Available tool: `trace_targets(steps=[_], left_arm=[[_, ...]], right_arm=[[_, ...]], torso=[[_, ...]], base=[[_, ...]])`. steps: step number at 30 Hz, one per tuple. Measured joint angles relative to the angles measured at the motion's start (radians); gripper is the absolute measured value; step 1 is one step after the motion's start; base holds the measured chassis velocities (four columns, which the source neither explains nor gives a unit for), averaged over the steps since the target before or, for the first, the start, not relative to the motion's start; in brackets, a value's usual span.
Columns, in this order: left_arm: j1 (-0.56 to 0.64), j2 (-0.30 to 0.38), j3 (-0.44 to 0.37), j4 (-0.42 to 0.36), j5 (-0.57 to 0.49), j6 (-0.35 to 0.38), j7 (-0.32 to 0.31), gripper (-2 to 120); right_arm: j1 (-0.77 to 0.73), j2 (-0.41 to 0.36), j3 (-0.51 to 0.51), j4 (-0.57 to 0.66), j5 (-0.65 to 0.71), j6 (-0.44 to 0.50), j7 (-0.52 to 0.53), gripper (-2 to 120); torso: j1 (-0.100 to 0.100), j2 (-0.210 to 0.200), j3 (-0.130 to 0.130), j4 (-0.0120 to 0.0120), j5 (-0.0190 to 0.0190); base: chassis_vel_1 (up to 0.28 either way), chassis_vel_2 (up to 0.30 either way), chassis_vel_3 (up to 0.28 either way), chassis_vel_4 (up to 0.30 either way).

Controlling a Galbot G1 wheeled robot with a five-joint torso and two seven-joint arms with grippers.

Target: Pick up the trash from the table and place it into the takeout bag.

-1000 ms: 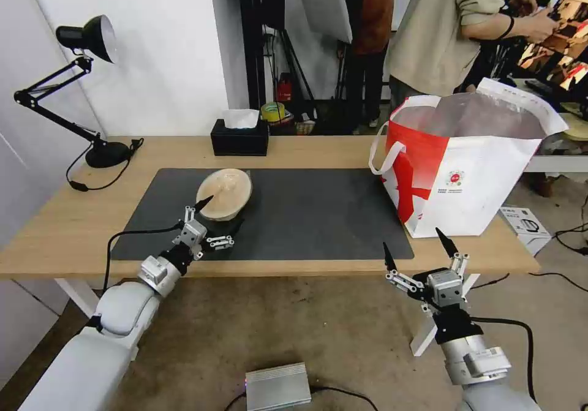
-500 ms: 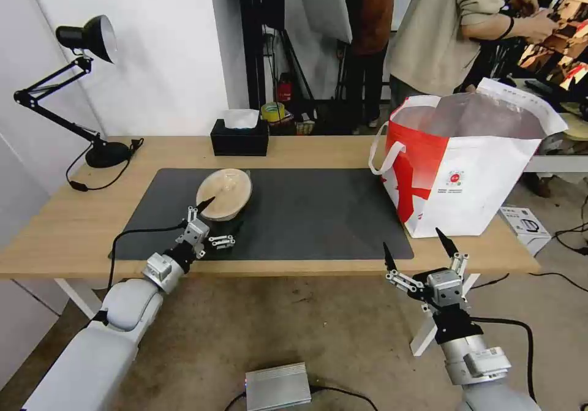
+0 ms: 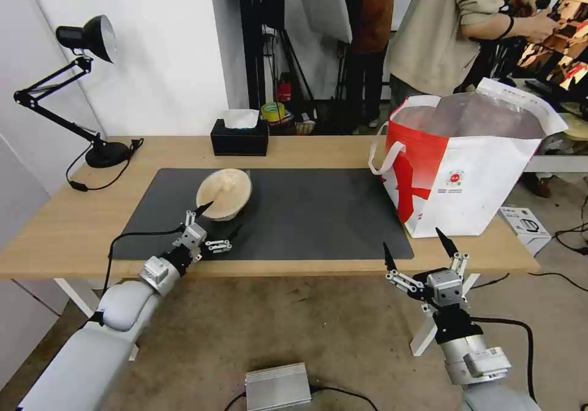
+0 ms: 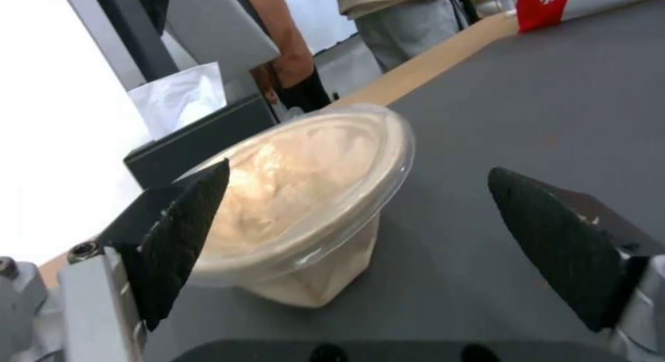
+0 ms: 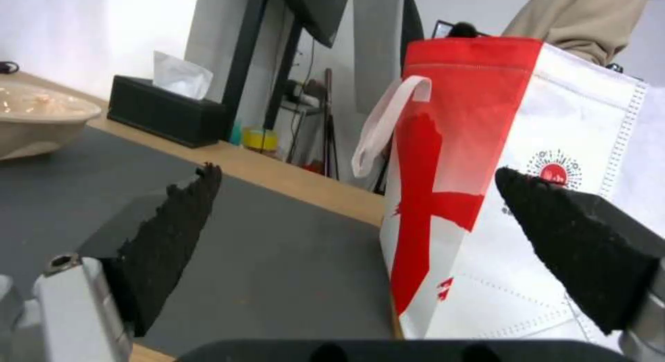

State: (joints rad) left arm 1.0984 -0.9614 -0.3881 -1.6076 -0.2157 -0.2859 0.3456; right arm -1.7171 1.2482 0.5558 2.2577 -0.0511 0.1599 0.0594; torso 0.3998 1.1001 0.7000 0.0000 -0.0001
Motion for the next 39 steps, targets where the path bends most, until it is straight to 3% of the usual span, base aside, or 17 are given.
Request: trace_targets(steps=[17,31,39], left_arm=[[-0.014,0.032,-0.045,0.020,-0.029,0.006,0.002,100],[-0.137,0.056,0.069,0.129,-0.068,0.009,0.021,100],[-0.164,0.046,0.098,0.143,-0.071,0.009,0.027,100]], right_arm=[[0.000,0.000,0.000,0.000,0.000,0.000,0.000,100],[0.000,0.000,0.000,0.000,0.000,0.000,0.000,100],[0.000,0.000,0.000,0.000,0.000,0.000,0.000,100]], torso=[[0.000,0.000,0.000,0.0000,0.0001],[0.000,0.000,0.000,0.0000,0.0001],[0.000,0.000,0.000,0.0000,0.0001]], base=[[0.000,0.000,0.000,0.000],[0.000,0.000,0.000,0.000],[0.000,0.000,0.000,0.000]])
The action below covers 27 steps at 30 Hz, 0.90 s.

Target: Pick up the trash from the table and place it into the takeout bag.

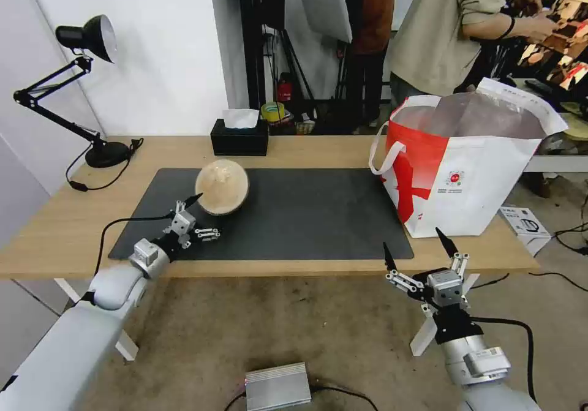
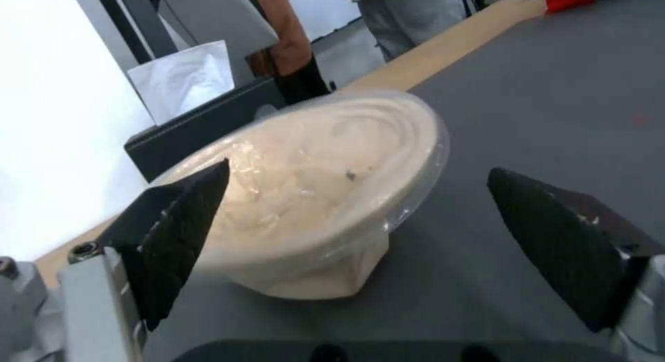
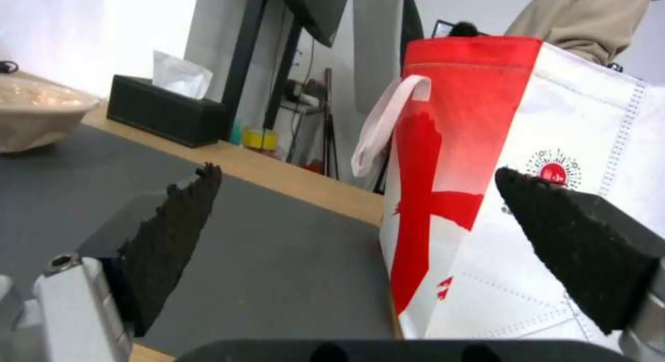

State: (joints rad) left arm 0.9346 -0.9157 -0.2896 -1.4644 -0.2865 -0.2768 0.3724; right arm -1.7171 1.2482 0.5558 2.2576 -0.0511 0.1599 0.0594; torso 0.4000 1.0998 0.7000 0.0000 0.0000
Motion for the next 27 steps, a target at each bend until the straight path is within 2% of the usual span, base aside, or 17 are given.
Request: trace_targets(steps=[27], left_arm=[[-0.042,-0.017,0.013,0.046,0.030,-0.005,0.000,100]], right_arm=[[0.000,0.000,0.000,0.000,0.000,0.000,0.000,100]], torso=[[0.000,0.000,0.000,0.0000,0.0000]], base=[[0.000,0.000,0.000,0.000]])
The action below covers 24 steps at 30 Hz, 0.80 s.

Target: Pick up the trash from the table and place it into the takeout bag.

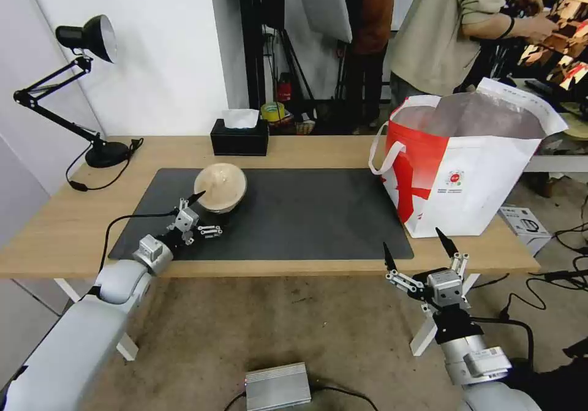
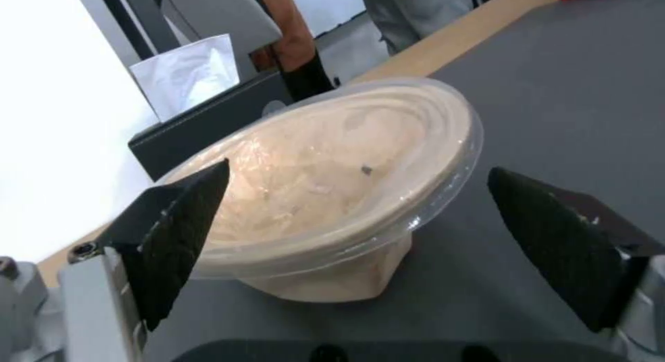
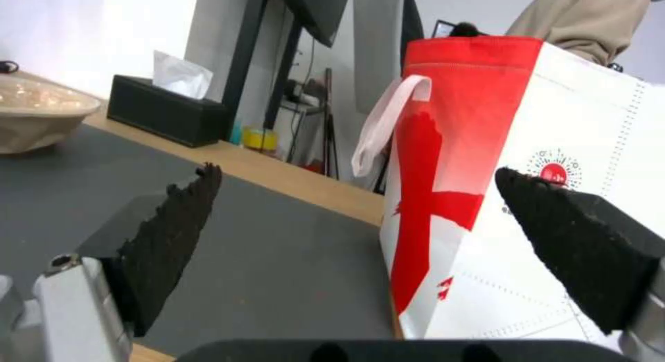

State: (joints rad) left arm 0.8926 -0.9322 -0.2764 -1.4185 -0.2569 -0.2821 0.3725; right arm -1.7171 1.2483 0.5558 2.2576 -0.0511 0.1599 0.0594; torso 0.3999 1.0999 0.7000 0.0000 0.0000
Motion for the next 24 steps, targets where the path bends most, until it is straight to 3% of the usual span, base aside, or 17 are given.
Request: trace_targets(steps=[24], left_arm=[[-0.042,-0.012,0.015,0.056,0.009,-0.009,-0.003,100]], right_arm=[[0.000,0.000,0.000,0.000,0.000,0.000,0.000,100]], torso=[[0.000,0.000,0.000,0.0000,0.0001]], base=[[0.000,0.000,0.000,0.000]])
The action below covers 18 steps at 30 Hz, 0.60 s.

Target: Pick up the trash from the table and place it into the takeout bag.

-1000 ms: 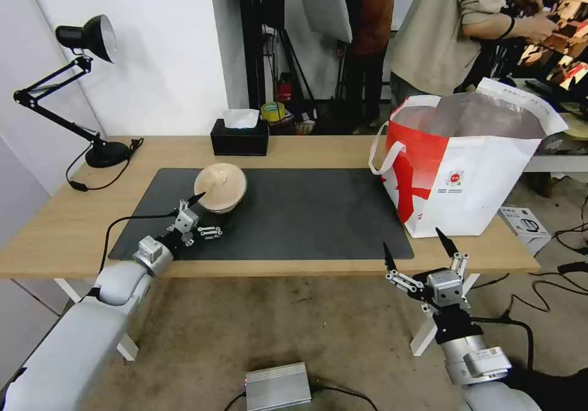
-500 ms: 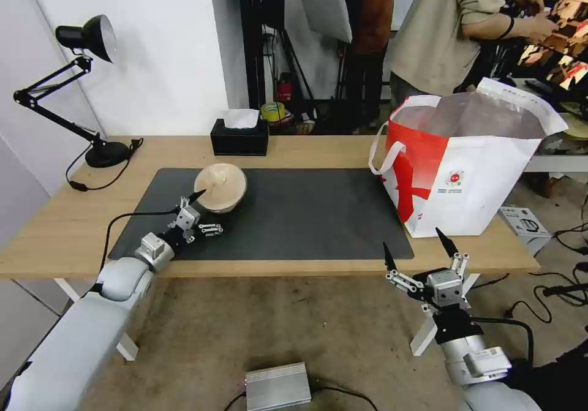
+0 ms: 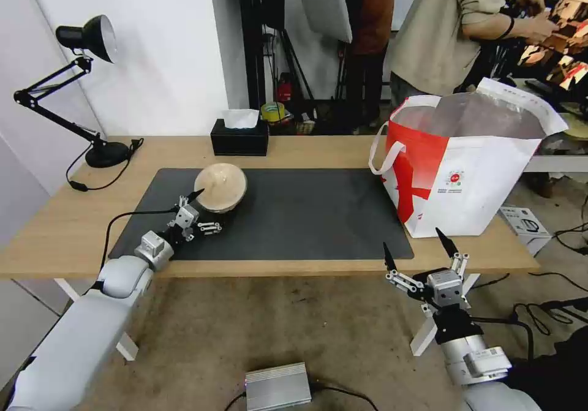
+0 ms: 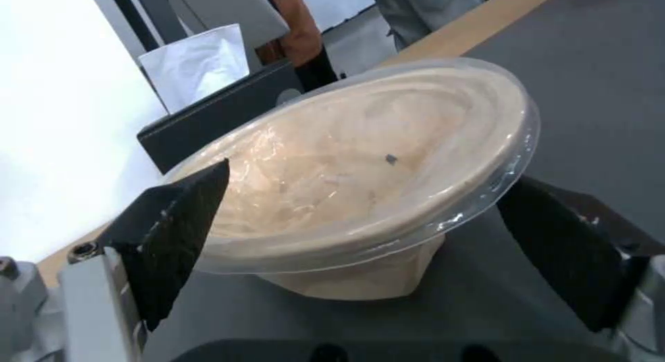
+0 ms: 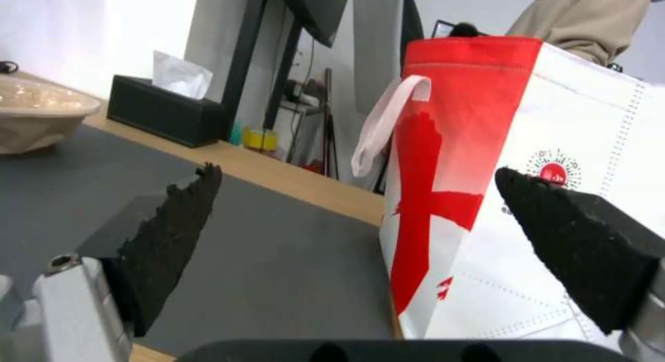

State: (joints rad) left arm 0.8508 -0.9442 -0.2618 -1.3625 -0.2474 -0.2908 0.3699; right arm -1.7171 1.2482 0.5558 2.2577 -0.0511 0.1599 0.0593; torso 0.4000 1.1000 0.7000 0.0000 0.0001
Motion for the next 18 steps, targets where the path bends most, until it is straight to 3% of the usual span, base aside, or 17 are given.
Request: trace_targets(steps=[10,18], left_arm=[[-0.032,0.001,0.020,0.021,0.015,-0.007,-0.003,100],[-0.049,-0.004,0.035,0.033,0.015,-0.013,-0.003,74]], right_arm=[[0.000,0.000,0.000,0.000,0.000,0.000,0.000,100],[0.000,0.000,0.000,0.000,0.000,0.000,0.000,100]], torso=[[0.000,0.000,0.000,0.0000,-0.0001],[0.000,0.000,0.000,0.0000,-0.0001]], base=[[0.000,0.000,0.000,0.000],[0.000,0.000,0.000,0.000]])
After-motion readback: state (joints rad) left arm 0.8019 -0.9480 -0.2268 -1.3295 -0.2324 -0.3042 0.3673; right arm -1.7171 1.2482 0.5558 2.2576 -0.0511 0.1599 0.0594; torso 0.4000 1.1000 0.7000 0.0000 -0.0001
